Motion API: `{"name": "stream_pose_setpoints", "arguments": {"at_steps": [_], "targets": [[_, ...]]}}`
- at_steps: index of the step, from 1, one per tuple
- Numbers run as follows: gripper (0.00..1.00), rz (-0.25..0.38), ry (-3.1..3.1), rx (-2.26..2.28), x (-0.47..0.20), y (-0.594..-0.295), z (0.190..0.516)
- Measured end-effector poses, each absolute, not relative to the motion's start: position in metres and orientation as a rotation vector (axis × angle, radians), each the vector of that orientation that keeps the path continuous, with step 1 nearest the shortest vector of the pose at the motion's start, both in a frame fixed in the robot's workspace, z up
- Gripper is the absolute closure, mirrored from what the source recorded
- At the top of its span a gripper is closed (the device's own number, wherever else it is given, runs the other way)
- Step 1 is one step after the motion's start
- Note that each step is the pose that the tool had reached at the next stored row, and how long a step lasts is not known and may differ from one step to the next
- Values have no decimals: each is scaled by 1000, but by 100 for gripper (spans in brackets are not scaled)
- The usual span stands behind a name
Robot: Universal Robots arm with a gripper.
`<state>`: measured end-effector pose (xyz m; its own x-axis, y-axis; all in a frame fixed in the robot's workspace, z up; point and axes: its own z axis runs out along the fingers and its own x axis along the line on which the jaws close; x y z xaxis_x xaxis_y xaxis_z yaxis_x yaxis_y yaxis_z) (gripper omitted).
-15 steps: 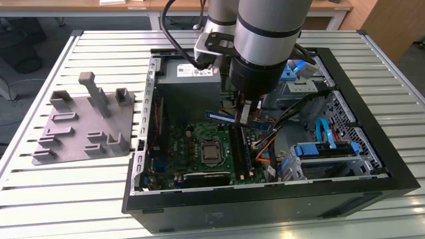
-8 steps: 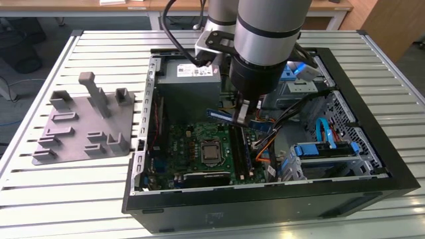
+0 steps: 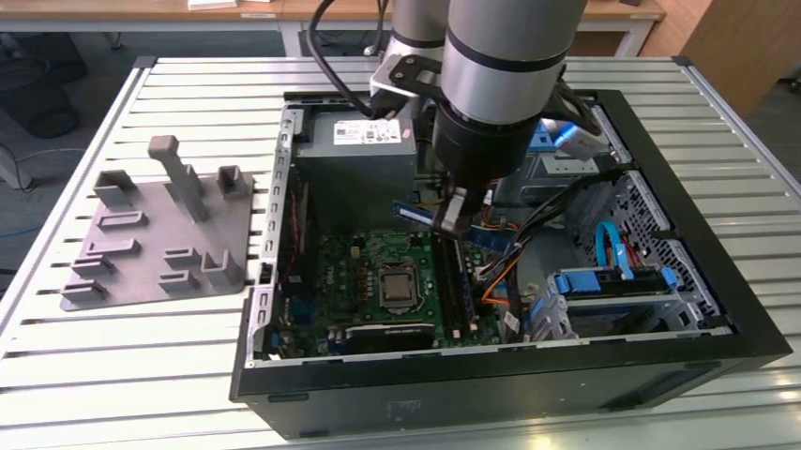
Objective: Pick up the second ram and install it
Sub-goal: 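Insert the second ram into the second slot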
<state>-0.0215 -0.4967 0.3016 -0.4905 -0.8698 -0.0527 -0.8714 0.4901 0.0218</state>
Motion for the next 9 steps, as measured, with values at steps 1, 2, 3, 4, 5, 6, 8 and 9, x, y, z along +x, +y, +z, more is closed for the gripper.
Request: {"name": "stream_pose_setpoints", "arguments": {"at_steps": [1, 2, 3, 4, 5, 6, 8, 9], "targets": [[86, 70, 2690, -1553, -22, -497, 302], [86, 70, 2698, -1539, -22, -497, 301], [86, 70, 2705, -1526, -22, -497, 301], [86, 69, 2712, -1513, -22, -497, 301], [86, 69, 2719, -1501, -22, -497, 301], [86, 69, 2726, -1488, -22, -497, 301], [86, 68, 2740, -1460, -22, -497, 301], [86, 68, 2747, -1446, -22, -497, 301]]}}
